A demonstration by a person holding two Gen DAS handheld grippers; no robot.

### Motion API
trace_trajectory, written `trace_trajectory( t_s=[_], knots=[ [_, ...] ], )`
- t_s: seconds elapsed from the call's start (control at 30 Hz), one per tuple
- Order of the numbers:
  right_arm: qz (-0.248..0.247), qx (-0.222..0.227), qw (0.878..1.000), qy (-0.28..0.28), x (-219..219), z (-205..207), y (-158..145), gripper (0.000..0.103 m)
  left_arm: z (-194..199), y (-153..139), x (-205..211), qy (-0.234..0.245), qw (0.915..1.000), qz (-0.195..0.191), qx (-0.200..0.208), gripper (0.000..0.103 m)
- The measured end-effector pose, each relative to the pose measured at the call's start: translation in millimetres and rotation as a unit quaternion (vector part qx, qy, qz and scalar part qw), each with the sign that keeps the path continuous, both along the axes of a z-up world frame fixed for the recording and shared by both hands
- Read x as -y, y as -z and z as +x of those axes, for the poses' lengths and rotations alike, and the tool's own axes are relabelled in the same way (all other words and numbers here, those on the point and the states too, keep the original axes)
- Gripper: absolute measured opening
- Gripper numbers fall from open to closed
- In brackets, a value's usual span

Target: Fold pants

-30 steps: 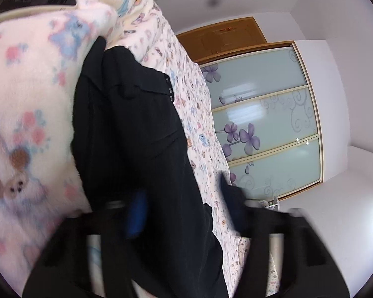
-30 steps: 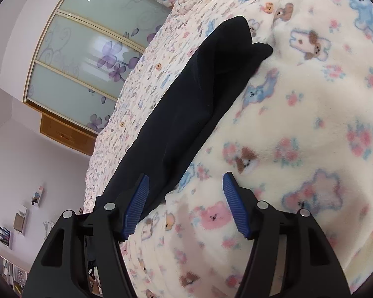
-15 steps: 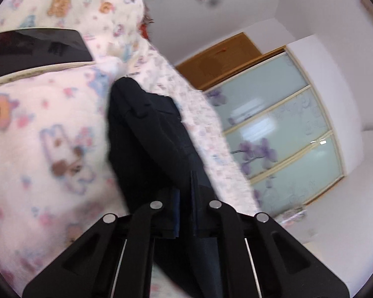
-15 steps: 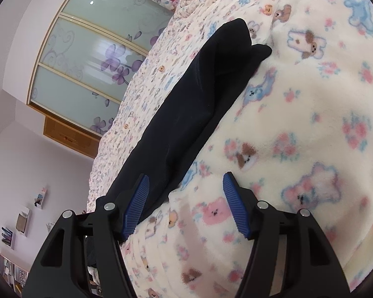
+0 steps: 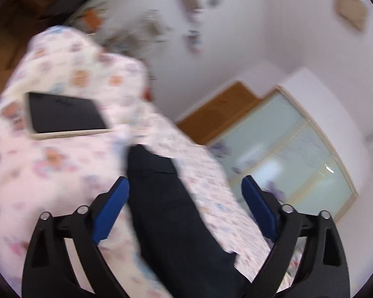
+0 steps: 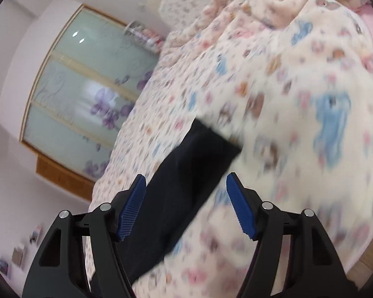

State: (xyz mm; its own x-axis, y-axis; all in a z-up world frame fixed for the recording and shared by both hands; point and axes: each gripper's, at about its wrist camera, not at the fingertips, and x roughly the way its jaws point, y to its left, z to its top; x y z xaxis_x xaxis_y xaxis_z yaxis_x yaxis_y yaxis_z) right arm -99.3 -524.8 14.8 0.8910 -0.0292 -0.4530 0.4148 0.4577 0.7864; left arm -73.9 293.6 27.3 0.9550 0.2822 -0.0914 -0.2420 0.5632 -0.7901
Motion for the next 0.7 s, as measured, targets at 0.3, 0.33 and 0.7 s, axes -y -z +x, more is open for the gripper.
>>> trace_trajectory(
  t_s=[0.3, 0.33, 0.7],
  knots=[
    [0.094, -0.053, 0.993, -0.052, 2.2, 64.0, 9.6, 0.064, 49.5, -2.1, 46.6, 0.141, 0.9858, 0.073, -0.055, 0.098],
    [0.084, -0.069, 0.993, -0.046, 0.7, 70.1, 10.2, 0.064, 55.0, -0.4, 48.6, 0.147, 0.9838, 0.078, -0.066, 0.1],
    [-0.166, 0.1, 0.974, -0.116, -49.6, 104.5, -79.3, 0.006, 85.2, 27.2, 36.6, 0.163, 0.9753, 0.026, -0.146, 0.1]
  ],
)
